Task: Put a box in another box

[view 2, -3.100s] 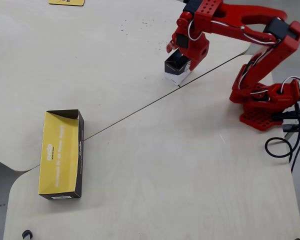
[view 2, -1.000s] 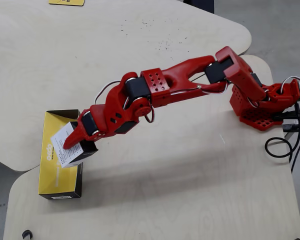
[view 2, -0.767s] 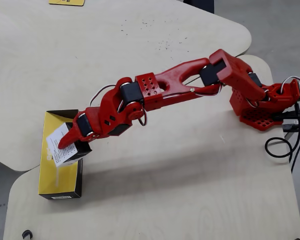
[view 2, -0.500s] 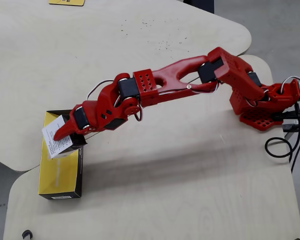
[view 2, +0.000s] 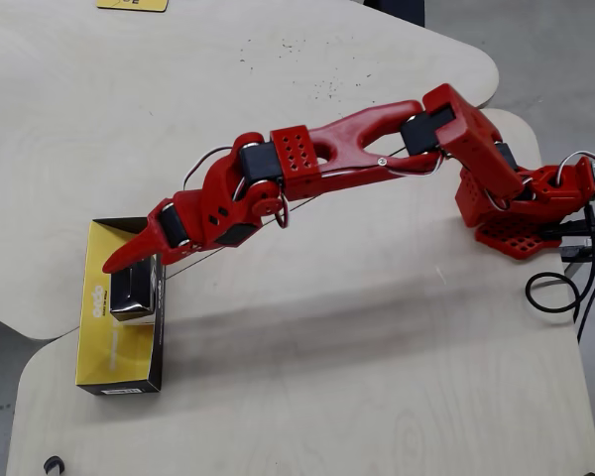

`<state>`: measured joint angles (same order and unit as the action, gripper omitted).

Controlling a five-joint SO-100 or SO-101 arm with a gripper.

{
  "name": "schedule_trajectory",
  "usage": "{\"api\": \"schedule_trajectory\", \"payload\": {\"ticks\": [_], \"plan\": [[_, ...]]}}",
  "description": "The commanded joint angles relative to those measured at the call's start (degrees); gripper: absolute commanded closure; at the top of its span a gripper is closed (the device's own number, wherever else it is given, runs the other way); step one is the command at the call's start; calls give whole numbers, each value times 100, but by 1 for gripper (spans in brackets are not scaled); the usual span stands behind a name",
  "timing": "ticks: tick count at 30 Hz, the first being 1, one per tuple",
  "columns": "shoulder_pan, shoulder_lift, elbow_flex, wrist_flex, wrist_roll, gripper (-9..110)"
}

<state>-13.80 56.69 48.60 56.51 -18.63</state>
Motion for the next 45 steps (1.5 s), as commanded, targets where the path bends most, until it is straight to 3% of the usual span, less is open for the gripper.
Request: {"api": "schedule_trajectory", "payload": {"ticks": [1, 6, 9, 19, 37, 45], "plan": [[-9, 1635, 352, 431, -360, 56], [44, 3595, 2048, 1714, -1687, 56], [290, 4790, 3551, 1872, -2092, 57], [1063, 8033, 8754, 545, -3894, 72], [1230, 11092, 11927, -18, -5142, 101], [1556, 12621, 12806, 88, -5484, 102]]}}
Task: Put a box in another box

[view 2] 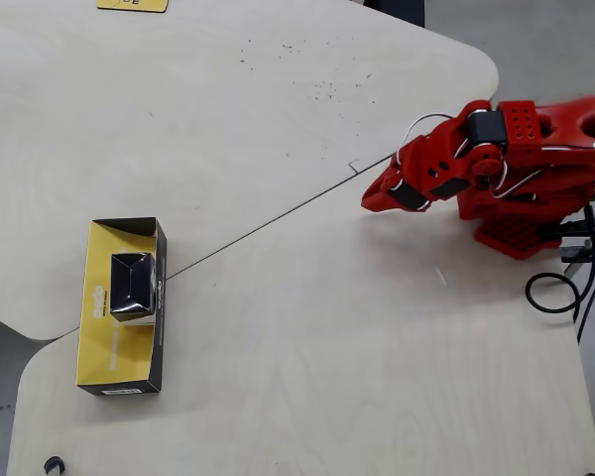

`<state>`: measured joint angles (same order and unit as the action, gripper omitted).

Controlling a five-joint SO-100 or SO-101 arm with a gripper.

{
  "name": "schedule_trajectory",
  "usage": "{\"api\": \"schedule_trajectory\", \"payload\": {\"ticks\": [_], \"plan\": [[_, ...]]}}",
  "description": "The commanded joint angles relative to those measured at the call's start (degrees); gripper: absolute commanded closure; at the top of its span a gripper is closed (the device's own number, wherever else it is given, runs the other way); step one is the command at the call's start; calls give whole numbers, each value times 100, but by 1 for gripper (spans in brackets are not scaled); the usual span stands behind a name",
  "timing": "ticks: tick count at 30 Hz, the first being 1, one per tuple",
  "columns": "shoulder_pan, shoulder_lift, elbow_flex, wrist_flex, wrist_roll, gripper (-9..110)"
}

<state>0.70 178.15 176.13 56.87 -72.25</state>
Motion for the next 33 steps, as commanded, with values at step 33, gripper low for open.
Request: {"api": "schedule_trajectory", "payload": {"ticks": [33], "plan": [[-70, 932, 53, 2320, -1354, 102]]}}
